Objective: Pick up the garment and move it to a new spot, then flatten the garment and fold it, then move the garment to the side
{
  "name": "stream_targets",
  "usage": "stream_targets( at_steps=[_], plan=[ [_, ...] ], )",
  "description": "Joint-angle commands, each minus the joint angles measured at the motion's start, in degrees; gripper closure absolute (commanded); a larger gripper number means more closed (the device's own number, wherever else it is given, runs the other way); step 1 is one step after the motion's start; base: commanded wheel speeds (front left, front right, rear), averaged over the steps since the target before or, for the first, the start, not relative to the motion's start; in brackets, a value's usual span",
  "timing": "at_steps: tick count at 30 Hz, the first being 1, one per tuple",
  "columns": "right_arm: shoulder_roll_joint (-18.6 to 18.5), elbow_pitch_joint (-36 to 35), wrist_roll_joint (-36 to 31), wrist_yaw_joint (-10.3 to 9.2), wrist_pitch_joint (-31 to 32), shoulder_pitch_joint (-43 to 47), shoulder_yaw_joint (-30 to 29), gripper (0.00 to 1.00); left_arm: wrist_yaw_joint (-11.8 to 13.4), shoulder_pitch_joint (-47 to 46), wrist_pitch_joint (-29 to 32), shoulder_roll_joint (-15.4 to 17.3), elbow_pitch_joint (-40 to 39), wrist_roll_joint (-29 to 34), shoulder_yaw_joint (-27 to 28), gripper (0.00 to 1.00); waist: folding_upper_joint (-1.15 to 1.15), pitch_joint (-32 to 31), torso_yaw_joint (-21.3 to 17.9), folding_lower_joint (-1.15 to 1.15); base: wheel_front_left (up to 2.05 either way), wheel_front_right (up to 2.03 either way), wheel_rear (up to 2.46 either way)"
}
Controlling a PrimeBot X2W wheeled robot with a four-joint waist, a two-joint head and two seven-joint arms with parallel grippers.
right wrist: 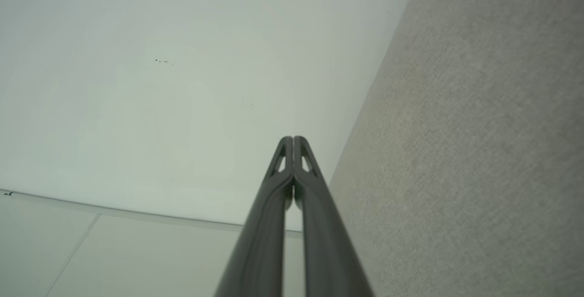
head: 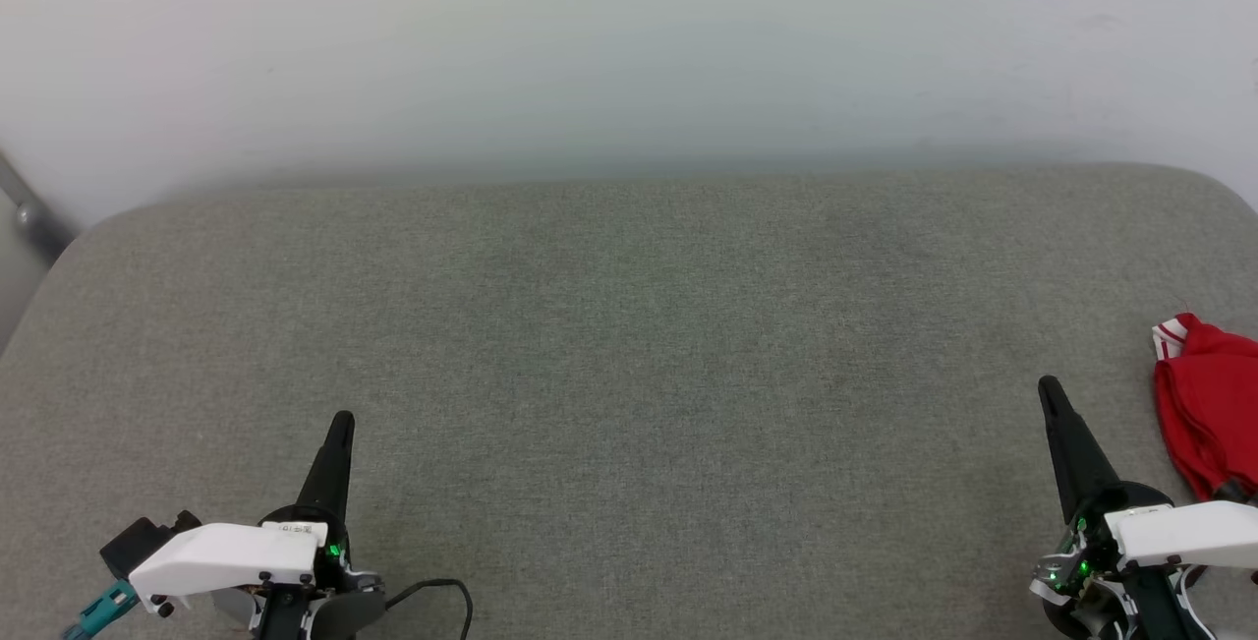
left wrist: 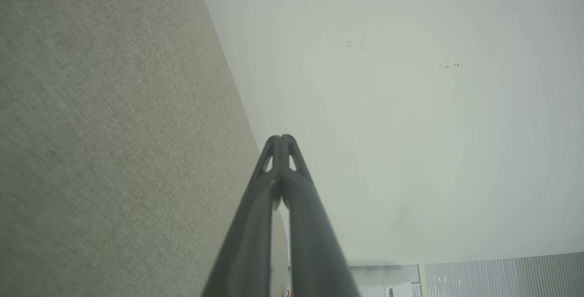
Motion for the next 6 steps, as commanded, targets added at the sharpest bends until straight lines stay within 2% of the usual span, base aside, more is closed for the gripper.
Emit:
stream_targets(
  at_steps=[1,6],
  plan=[
    [0.2,0.2,1.0,-0.01,0.0,-0.9,-0.2,1.0,-0.5,-0.8,0.4,-0.2,0.0,-0.8,0.5,1.0,0.0,0.0,0.0,0.0,0.0,0.0,0.0],
    [0.2,0.8,3.3,-0.01,0.2,-1.1,-0.3,1.0,-0.9,-1.1,0.9,-0.6,0.2,-2.7,0.9,1.0,0.0,0.1,0.1,0.0,0.0,0.0,0.0]
  ],
)
